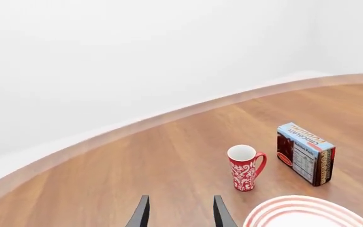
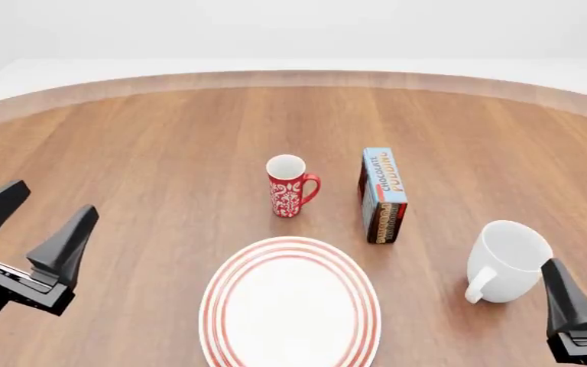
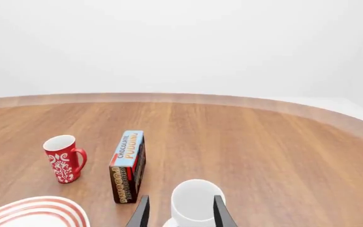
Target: Pick up the white mug and put it on the plate, and put the chocolate pudding to the right of the plate.
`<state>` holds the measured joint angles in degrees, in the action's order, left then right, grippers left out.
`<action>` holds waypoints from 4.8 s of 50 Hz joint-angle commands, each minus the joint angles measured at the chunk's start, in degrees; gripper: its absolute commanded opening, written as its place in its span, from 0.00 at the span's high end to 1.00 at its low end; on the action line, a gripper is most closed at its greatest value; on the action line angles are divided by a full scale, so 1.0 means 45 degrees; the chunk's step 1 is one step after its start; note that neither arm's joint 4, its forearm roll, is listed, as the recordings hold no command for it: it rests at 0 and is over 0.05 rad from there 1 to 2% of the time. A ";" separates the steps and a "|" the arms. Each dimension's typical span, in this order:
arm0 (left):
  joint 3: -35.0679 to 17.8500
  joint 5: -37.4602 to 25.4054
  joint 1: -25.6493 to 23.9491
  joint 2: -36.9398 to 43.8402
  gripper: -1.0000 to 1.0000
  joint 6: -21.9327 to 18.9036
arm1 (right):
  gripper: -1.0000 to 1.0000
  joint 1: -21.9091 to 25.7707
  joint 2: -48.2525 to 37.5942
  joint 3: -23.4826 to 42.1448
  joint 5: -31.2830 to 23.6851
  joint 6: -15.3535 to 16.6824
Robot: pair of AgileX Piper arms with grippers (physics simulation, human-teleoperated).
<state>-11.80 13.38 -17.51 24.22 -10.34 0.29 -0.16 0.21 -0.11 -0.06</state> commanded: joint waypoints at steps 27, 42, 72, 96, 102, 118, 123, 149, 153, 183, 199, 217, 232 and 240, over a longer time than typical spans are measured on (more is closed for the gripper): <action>-0.0515 0.1373 -0.1616 0.1902 0.00 -0.0186 | 0.00 -0.0009 0.0009 -0.0007 0.0008 0.0006; -0.0703 0.2039 -0.2256 0.2831 0.00 -0.0204 | 0.00 -0.0009 0.0008 -0.0007 0.0004 0.0012; -0.1368 0.3143 -0.3670 0.4870 0.00 -0.0399 | 0.00 -0.0005 0.0009 -0.0007 0.0008 0.0012; -0.1710 0.4039 -0.4665 0.6327 0.00 -0.0384 | 0.00 -0.0001 0.0008 -0.0007 0.0005 0.0009; -0.1780 0.4212 -0.4833 0.6630 0.00 -0.0340 | 0.00 -0.0009 0.0010 -0.0007 0.0010 0.0004; -0.2299 0.4269 -0.5646 0.7636 0.00 -0.0192 | 0.00 -0.0015 0.0010 -0.0007 0.0010 0.0008; -0.2541 0.4234 -0.6013 0.8040 0.00 -0.0128 | 0.00 -0.0012 0.0009 -0.0007 0.0009 0.0007; -0.3150 0.4295 -0.7078 0.9333 0.00 0.0213 | 0.00 -0.0006 0.0009 -0.0007 0.0006 0.0008; -0.3278 0.4319 -0.7200 0.9554 0.00 0.0256 | 0.00 -0.0010 0.0009 -0.0007 0.0008 0.0008; -0.4414 0.4264 -0.8279 1.1283 0.00 0.0374 | 0.00 -0.0007 0.0009 -0.0007 0.0006 0.0008; -0.4996 0.3981 -0.8792 1.1936 0.00 0.0369 | 0.00 -0.0006 0.0010 -0.0007 0.0010 0.0011; -0.5652 0.3864 -0.9161 1.2982 0.00 0.0552 | 0.00 -0.0009 0.0008 -0.0007 0.0002 0.0015; -0.6104 0.3690 -0.9550 1.3738 0.00 0.0677 | 0.00 -0.0092 -0.0038 -0.0022 0.0081 -0.0051; -0.6461 0.3526 -0.9756 1.3957 0.00 0.0634 | 0.00 -0.0096 -0.0038 -0.0017 0.0080 -0.0055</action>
<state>-39.22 29.94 -60.34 85.45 -7.54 -0.09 -0.30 0.13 0.21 -0.27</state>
